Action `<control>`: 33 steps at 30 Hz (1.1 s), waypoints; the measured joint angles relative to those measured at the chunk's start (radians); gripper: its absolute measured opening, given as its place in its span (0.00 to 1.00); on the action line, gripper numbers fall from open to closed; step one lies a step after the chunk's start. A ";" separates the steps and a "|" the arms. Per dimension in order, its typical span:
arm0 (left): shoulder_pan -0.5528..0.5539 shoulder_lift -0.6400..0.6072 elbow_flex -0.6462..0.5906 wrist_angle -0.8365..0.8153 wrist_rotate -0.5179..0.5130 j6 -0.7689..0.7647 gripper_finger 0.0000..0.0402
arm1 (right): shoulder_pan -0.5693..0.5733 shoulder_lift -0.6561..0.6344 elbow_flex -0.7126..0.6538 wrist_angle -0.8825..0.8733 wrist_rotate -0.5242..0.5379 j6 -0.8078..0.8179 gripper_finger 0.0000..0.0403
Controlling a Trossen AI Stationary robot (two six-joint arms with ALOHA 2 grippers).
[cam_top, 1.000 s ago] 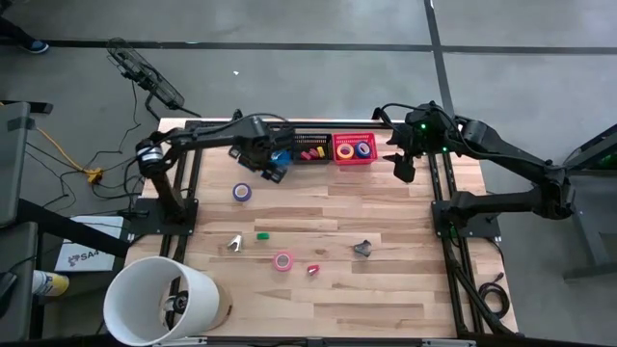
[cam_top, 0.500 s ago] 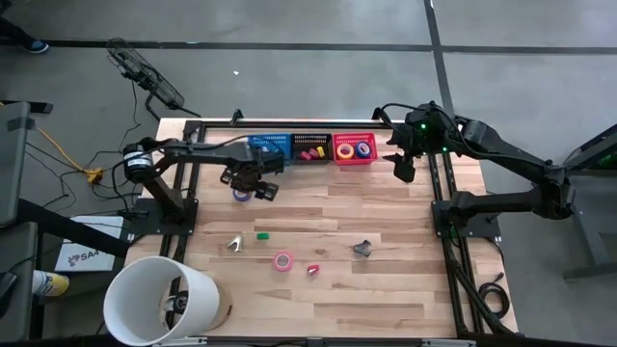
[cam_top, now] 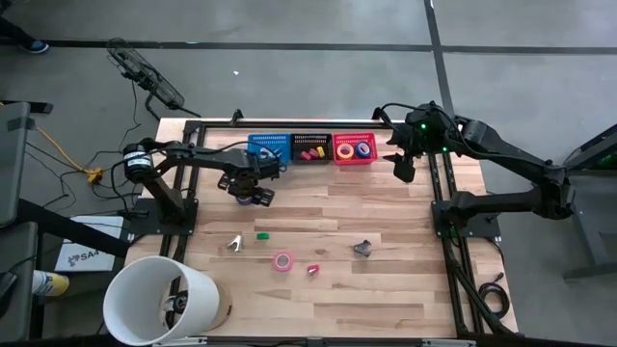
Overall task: Pick and place Stapler, Stapler remover, tape
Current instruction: Stack the blue and purple tape on top of the yellow tape in the red bin
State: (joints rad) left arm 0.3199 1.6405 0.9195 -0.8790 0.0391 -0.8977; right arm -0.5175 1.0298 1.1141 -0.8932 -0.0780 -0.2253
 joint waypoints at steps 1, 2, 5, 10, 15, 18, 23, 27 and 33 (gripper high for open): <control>0.000 0.000 0.000 0.000 0.000 0.001 0.46 | 0.000 0.000 0.000 0.000 0.000 0.000 0.52; 0.000 0.000 0.000 0.000 0.000 0.004 0.43 | 0.000 0.000 0.000 0.000 0.000 0.000 0.52; 0.000 0.000 0.000 0.000 0.000 0.032 0.33 | 0.000 0.000 0.000 0.000 0.000 0.000 0.52; 0.000 0.000 0.000 0.007 0.012 0.065 0.14 | 0.000 0.000 0.000 0.001 0.000 0.000 0.52; 0.000 0.001 0.029 0.032 0.043 0.129 0.08 | 0.000 0.000 0.000 0.016 0.000 0.000 0.52; 0.000 0.001 0.074 0.046 0.051 0.183 0.08 | 0.000 0.000 0.000 0.038 0.000 0.001 0.52; 0.000 -0.031 0.168 0.135 0.020 0.314 0.08 | 0.000 0.005 0.000 0.079 -0.010 0.008 0.52; 0.000 -0.068 0.238 0.246 0.008 0.472 0.08 | 0.000 0.009 0.000 0.106 -0.018 0.008 0.52; -0.002 -0.115 0.322 0.492 0.169 0.697 0.08 | 0.000 0.013 0.000 0.177 -0.049 0.008 0.52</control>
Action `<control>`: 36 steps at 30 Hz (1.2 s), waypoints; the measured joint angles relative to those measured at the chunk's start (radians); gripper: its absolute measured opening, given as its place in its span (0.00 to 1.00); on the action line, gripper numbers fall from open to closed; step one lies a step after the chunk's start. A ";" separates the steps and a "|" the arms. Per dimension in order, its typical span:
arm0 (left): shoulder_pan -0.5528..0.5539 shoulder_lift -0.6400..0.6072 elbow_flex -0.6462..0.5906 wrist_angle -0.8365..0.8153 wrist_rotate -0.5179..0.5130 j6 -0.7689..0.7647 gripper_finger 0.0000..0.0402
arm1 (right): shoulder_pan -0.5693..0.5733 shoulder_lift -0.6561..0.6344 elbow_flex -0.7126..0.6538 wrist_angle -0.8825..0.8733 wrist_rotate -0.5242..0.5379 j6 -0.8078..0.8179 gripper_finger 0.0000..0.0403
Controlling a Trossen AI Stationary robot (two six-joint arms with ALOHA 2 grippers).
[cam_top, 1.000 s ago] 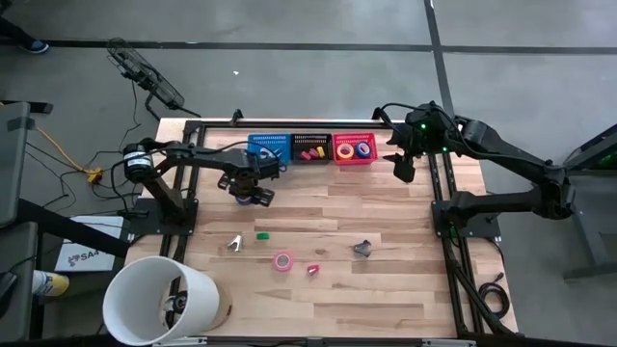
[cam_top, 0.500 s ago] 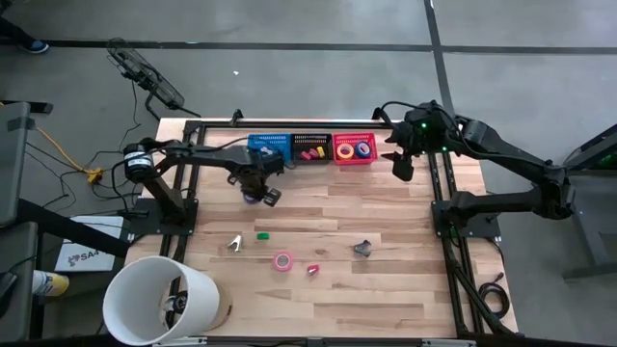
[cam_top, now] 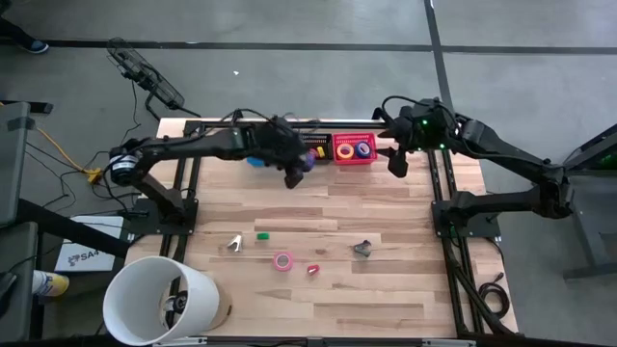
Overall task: Pick and place Stapler, Stapler remover, tape
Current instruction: Stack the blue and purple tape on top of the yellow tape in the red bin
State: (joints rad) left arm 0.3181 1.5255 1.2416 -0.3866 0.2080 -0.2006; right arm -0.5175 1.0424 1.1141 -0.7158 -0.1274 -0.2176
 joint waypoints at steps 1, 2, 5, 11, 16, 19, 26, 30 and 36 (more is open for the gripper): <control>0.001 -0.004 0.011 0.035 0.036 0.017 0.08 | 0.000 0.000 0.000 0.017 -0.004 0.000 0.52; 0.001 -0.004 0.024 0.071 0.070 0.032 0.08 | 0.000 0.000 0.000 0.031 -0.009 0.000 0.52; 0.002 -0.007 0.051 0.187 0.178 0.048 0.08 | 0.000 0.000 0.000 0.092 -0.038 0.001 0.52; 0.002 -0.008 0.057 0.462 0.336 0.040 0.09 | 0.001 0.000 0.000 0.263 -0.137 0.036 0.52; 0.002 -0.008 0.057 0.607 0.392 0.039 0.09 | 0.001 0.000 0.000 0.386 -0.182 0.063 0.52; 0.002 -0.008 0.057 0.677 0.393 0.039 0.09 | 0.012 0.006 0.000 0.471 -0.221 0.095 0.52; 0.002 -0.008 0.057 0.712 0.369 0.039 0.09 | 0.103 0.073 0.000 0.664 -0.213 0.126 0.52; 0.002 -0.008 0.057 0.714 0.369 0.039 0.09 | 0.137 0.103 0.000 0.684 -0.146 0.110 0.52; 0.002 -0.008 0.056 0.729 0.370 0.035 0.09 | 0.157 0.136 0.000 0.691 -0.111 0.106 0.52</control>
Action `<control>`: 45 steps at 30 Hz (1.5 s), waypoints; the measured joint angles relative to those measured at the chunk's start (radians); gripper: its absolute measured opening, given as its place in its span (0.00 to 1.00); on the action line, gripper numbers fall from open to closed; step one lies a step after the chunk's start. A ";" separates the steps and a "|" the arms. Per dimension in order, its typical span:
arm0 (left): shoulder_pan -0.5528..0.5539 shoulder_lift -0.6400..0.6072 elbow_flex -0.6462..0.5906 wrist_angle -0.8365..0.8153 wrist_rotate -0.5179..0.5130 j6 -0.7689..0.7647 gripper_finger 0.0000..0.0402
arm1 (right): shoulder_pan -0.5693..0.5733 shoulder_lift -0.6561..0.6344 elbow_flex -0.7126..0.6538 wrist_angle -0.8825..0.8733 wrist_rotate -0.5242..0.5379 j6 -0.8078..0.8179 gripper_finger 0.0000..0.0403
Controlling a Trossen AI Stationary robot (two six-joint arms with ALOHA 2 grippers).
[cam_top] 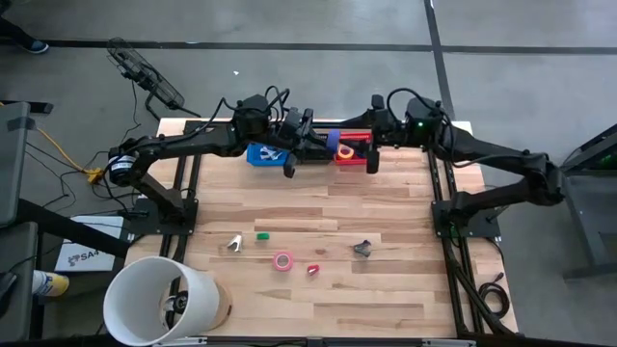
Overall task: Pick and place Stapler, Stapler remover, tape
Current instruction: Stack the blue and purple tape on top of the yellow tape in the red bin
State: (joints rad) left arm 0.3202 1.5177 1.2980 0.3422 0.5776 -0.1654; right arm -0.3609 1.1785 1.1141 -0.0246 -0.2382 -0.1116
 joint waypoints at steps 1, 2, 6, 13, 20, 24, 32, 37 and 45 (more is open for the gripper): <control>0.000 0.000 0.000 0.000 0.007 0.000 0.09 | 0.003 0.006 0.000 0.006 0.000 0.000 0.52; 0.000 0.000 0.000 -0.001 0.011 0.000 0.09 | 0.004 0.013 0.000 0.012 0.000 0.000 0.52; 0.000 0.000 0.000 0.000 0.018 -0.008 0.09 | 0.004 0.032 0.000 0.055 -0.003 0.011 0.50; 0.000 0.000 0.000 -0.001 0.027 -0.023 0.09 | 0.004 0.034 0.000 0.060 -0.006 0.017 0.34; 0.001 0.000 0.000 -0.004 0.023 -0.022 0.09 | 0.002 0.033 0.000 0.060 -0.002 0.018 0.08; 0.000 0.000 0.000 -0.013 0.003 -0.041 0.11 | 0.002 0.033 0.000 0.059 0.009 0.014 0.07; -0.001 0.000 0.000 -0.038 -0.056 -0.077 0.30 | 0.000 0.033 0.000 0.049 0.032 0.017 0.07; -0.001 0.000 0.000 -0.039 -0.059 -0.079 0.45 | 0.000 0.032 0.000 0.025 0.070 0.017 0.07; 0.014 -0.036 -0.001 -0.179 -0.153 -0.039 0.57 | -0.052 0.014 0.000 -0.105 0.143 0.050 0.07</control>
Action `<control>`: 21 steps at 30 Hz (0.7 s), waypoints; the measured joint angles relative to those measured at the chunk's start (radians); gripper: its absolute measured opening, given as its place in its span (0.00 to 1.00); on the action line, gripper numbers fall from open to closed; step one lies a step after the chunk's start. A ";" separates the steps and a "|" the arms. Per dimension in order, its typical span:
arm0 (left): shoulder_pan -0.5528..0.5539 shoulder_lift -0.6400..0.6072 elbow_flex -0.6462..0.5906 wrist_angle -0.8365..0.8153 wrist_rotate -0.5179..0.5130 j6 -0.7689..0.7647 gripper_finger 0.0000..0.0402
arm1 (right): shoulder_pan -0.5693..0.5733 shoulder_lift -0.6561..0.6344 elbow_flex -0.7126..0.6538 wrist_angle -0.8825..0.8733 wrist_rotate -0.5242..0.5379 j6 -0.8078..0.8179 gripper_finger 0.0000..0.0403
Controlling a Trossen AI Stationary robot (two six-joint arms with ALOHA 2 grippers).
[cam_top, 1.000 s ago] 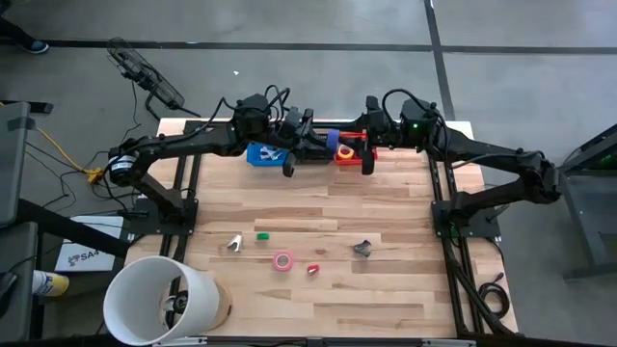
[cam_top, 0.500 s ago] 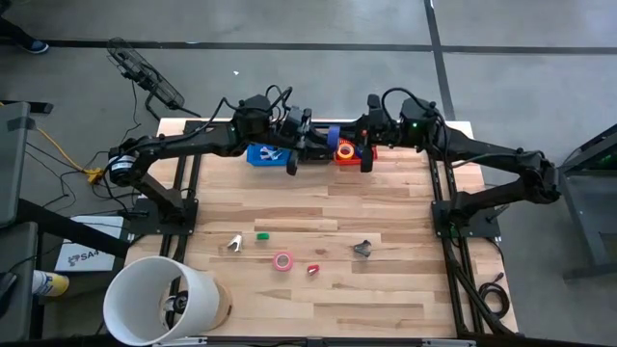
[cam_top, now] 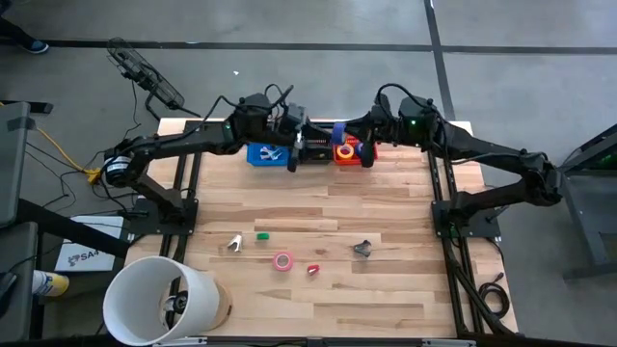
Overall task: Pick and place Stapler, Stapler remover, tape
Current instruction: Stack the blue and purple tape on top of the yellow tape in the red bin
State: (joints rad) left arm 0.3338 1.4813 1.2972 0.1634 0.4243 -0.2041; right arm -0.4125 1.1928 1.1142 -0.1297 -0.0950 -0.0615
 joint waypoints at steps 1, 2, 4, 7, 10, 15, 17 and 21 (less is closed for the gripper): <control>0.001 -0.010 0.000 -0.030 -0.031 0.010 0.57 | -0.008 -0.001 0.000 -0.024 0.012 0.006 0.07; 0.001 -0.021 0.000 -0.064 -0.068 0.019 0.57 | -0.019 -0.002 0.000 -0.045 0.032 0.011 0.07; 0.000 -0.036 0.000 -0.126 -0.143 0.043 0.57 | -0.038 -0.002 0.000 -0.103 0.069 0.017 0.07; -0.001 -0.060 0.000 -0.183 -0.215 0.066 0.57 | -0.072 -0.003 0.000 -0.186 0.125 0.028 0.07; 0.001 -0.080 0.001 -0.217 -0.235 0.070 0.57 | -0.114 -0.002 0.000 -0.259 0.157 0.032 0.07; 0.000 -0.104 0.000 -0.253 -0.258 0.080 0.57 | -0.176 0.036 0.000 -0.318 0.147 0.054 0.07; 0.000 -0.108 0.000 -0.255 -0.260 0.079 0.57 | -0.190 0.072 0.000 -0.323 0.140 0.041 0.07; 0.000 -0.107 0.000 -0.262 -0.264 0.077 0.57 | -0.205 0.162 0.000 -0.310 0.108 0.030 0.07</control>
State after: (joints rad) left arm 0.3340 1.3746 1.2976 -0.0986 0.1608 -0.1272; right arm -0.6172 1.3550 1.1141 -0.4401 0.0131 -0.0311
